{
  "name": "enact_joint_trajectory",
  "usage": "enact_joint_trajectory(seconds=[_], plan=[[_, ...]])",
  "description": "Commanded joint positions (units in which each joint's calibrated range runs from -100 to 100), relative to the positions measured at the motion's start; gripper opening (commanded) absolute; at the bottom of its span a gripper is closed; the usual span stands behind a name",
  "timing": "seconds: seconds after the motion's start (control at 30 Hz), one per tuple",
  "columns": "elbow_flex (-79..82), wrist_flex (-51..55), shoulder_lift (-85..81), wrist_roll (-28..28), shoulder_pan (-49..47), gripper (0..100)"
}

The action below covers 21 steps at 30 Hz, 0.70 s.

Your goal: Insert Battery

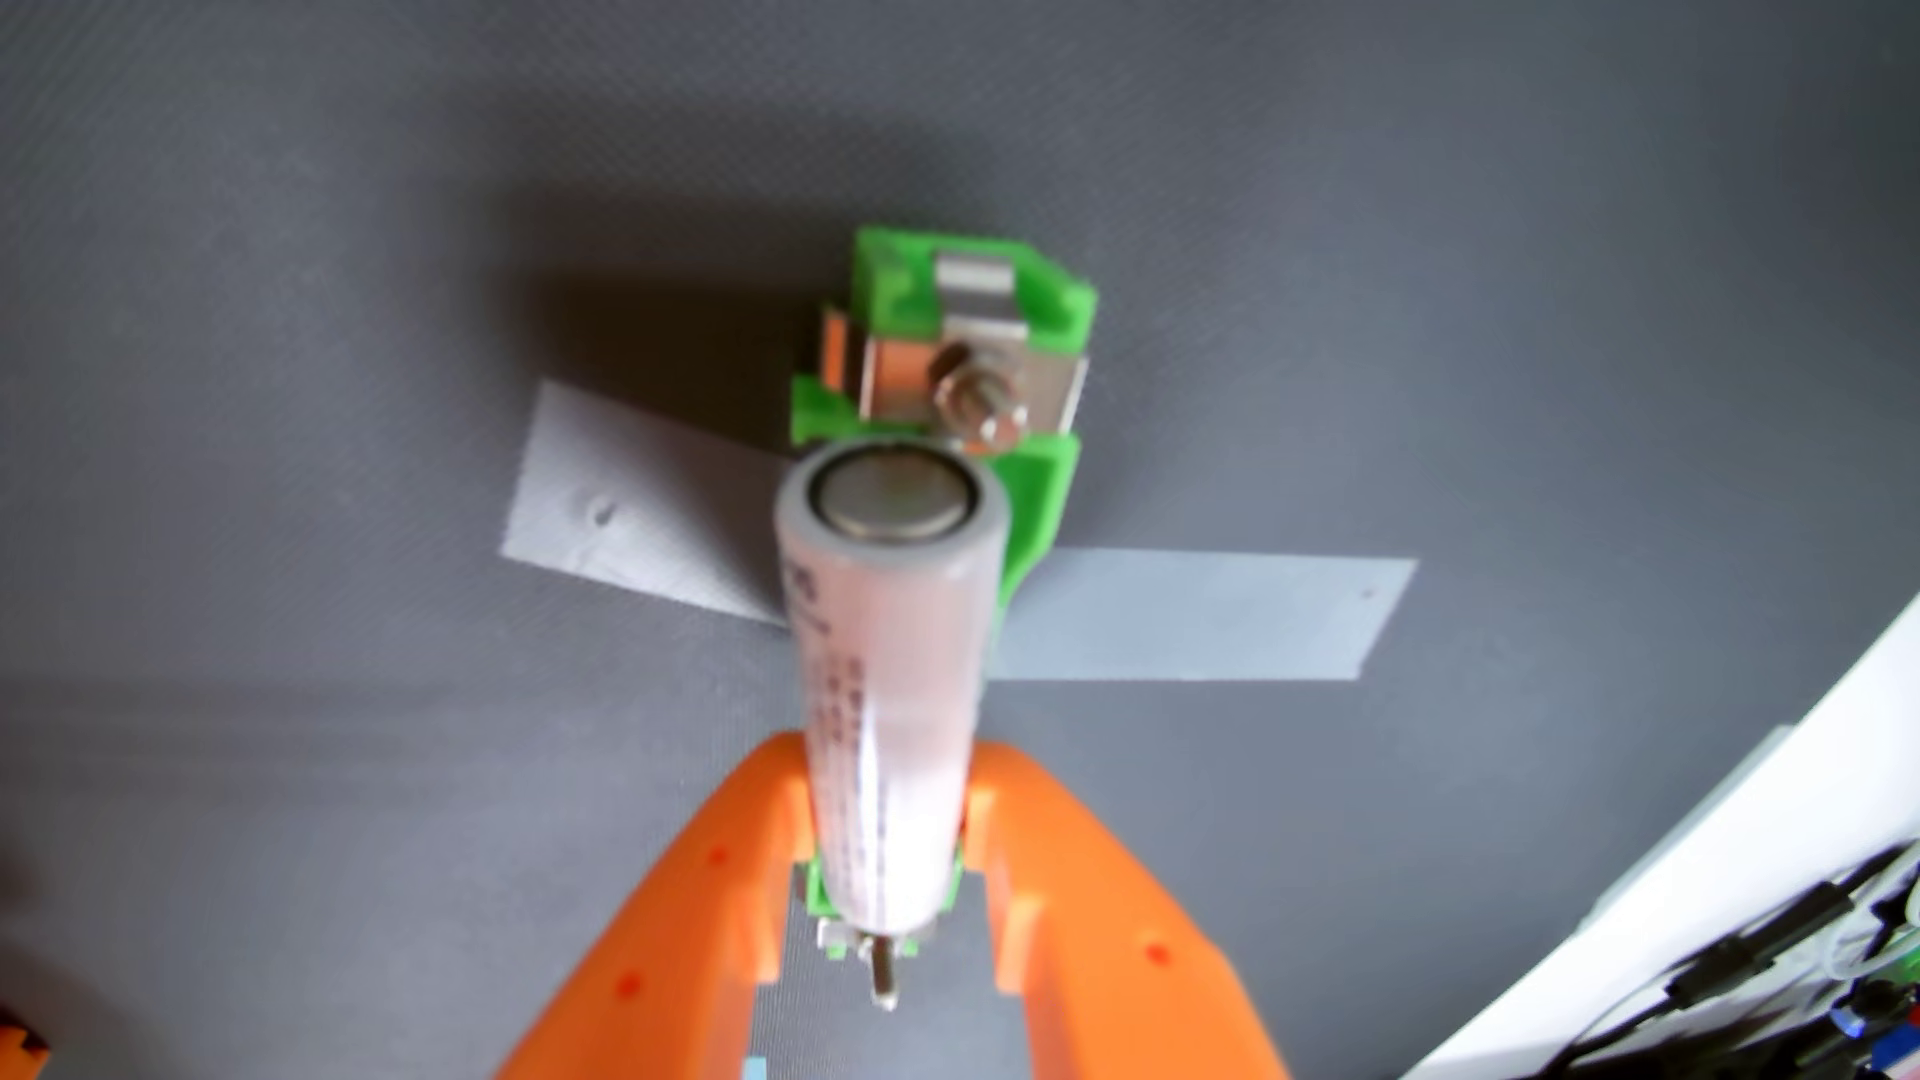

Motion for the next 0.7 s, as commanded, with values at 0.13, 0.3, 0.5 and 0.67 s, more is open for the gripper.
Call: enact_joint_trajectory(seconds=[0.13, 0.3, 0.5, 0.67], plan=[[-0.5, -0.3, -0.8, 0.5, 4.3, 2], [-0.5, -0.3, -0.9, 0.5, 4.3, 2], [-0.3, -0.3, -0.9, 0.1, 1.3, 2], [-0.3, -0.3, -0.9, -1.1, 0.0, 2]])
